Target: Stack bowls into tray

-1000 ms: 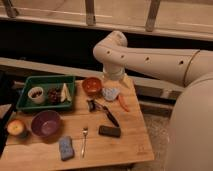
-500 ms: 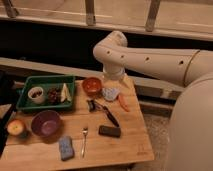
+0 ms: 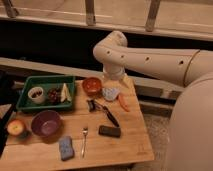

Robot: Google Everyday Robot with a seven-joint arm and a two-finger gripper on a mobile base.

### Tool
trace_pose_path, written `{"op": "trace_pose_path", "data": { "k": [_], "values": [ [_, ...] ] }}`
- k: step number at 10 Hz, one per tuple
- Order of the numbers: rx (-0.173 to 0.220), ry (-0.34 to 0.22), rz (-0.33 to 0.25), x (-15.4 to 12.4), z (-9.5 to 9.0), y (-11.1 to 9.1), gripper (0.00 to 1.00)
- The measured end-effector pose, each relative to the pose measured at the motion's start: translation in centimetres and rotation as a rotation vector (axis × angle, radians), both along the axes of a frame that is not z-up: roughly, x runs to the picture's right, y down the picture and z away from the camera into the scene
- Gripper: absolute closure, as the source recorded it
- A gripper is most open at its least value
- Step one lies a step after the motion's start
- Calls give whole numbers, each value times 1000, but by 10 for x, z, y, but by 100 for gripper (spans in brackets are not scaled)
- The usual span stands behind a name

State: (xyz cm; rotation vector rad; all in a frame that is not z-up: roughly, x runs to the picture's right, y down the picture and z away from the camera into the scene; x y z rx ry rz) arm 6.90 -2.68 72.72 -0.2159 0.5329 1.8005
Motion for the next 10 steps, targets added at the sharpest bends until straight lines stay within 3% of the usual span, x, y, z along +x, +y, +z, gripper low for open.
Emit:
{"op": "trace_pose_path", "data": {
  "k": [1,4,6,8,10],
  "values": [
    [0,2,-3,1,0,1,20],
    [65,9,-15,-2,2,1,20],
    [141,6,23,1,3,-7,20],
    [203,-34,28,-5,10,-26,20],
    [213,-62,24,-13,24,-44,20]
  ]
}}
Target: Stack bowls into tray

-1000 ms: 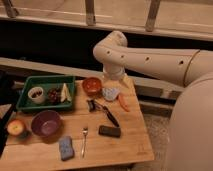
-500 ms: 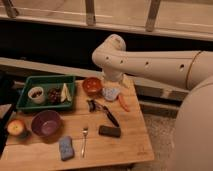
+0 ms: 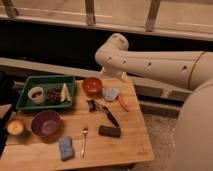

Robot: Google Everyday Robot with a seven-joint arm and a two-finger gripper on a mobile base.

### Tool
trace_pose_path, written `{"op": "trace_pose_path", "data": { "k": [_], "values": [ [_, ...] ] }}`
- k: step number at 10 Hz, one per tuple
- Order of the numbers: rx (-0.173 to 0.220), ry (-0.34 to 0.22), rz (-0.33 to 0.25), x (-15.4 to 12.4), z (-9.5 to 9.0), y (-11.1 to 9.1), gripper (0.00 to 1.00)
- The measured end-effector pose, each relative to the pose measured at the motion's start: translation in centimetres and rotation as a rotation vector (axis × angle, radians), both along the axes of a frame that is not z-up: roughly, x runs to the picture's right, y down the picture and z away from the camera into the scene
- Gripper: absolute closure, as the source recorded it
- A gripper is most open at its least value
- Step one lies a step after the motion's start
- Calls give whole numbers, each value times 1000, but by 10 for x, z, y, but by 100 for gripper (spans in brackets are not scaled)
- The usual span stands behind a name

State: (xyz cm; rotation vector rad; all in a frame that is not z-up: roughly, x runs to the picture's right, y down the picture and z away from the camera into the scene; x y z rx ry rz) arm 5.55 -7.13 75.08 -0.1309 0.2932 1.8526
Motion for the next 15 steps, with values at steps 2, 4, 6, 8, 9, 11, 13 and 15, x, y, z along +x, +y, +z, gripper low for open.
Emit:
{"op": "trace_pose_path", "data": {
  "k": [2,4,6,8,9,11,13,15],
  "values": [
    [-7,-16,12,-8,18,-15,20],
    [-14,-23,15,-14,23,-17,20],
    [-14,-19,17,-10,23,-17,20],
    [-14,-21,14,-13,23,-17,20],
    [-20,-20,16,-12,26,-16,20],
    [-55,-32,18,-18,54,-17,20],
    [-90,-40,6,-35,95,-14,20],
    [-129,-63,-15,-61,140,-14,20]
  ]
}}
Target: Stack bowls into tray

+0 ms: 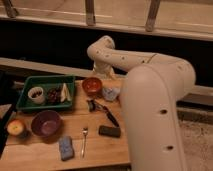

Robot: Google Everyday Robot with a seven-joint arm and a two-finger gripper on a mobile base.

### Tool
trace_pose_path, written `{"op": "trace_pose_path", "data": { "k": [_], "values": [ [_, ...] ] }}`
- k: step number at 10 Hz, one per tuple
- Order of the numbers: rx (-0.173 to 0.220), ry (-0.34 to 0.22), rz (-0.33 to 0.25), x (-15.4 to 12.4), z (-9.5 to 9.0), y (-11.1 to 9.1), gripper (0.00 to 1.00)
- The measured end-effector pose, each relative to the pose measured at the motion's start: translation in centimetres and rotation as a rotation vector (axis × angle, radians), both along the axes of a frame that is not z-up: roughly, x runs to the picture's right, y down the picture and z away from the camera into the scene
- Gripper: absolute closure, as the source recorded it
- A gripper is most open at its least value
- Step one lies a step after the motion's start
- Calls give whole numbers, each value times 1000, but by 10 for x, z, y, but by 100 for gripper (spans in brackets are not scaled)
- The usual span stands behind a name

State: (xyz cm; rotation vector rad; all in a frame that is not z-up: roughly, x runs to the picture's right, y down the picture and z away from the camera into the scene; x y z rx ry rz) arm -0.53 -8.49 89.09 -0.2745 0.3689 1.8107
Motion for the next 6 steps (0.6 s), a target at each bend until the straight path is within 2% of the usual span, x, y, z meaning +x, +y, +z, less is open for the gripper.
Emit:
{"op": "trace_pose_path", "data": {
  "k": [3,6],
  "values": [
    [-62,-41,-17,-8,38,-1,20],
    [-113,-86,-12,-12,56,5,20]
  ]
}}
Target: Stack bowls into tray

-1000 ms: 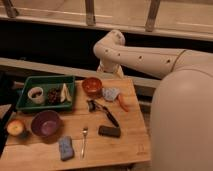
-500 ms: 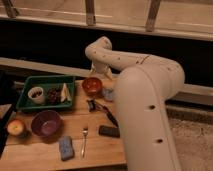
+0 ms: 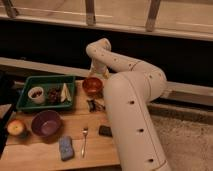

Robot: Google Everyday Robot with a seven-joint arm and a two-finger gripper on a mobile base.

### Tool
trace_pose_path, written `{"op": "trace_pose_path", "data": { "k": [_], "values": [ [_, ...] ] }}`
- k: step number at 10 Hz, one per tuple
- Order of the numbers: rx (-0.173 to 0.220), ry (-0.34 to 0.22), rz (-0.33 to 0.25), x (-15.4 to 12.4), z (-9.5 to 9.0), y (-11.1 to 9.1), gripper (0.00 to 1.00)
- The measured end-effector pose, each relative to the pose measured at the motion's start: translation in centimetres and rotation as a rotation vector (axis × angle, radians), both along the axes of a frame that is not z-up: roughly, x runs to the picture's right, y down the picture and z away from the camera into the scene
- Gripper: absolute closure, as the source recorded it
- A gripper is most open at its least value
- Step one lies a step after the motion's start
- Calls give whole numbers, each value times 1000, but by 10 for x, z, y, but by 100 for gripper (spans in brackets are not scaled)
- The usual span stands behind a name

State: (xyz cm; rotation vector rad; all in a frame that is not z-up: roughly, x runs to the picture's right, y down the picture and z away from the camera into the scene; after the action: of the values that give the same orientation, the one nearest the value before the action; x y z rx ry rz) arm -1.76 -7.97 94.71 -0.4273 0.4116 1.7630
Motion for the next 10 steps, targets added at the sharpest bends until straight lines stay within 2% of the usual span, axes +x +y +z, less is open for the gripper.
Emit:
{"op": "trace_pose_path", "data": {
  "k": [4,6,8,9,10],
  "values": [
    [-108,-97,72,7,18,19,20],
    [-125,-137,89,4,24,23,20],
    [-120,-167,69,-5,25,26,22],
    [-115,-176,56,-9,25,26,28],
    [-110,-188,36,-16,25,27,40]
  ]
}}
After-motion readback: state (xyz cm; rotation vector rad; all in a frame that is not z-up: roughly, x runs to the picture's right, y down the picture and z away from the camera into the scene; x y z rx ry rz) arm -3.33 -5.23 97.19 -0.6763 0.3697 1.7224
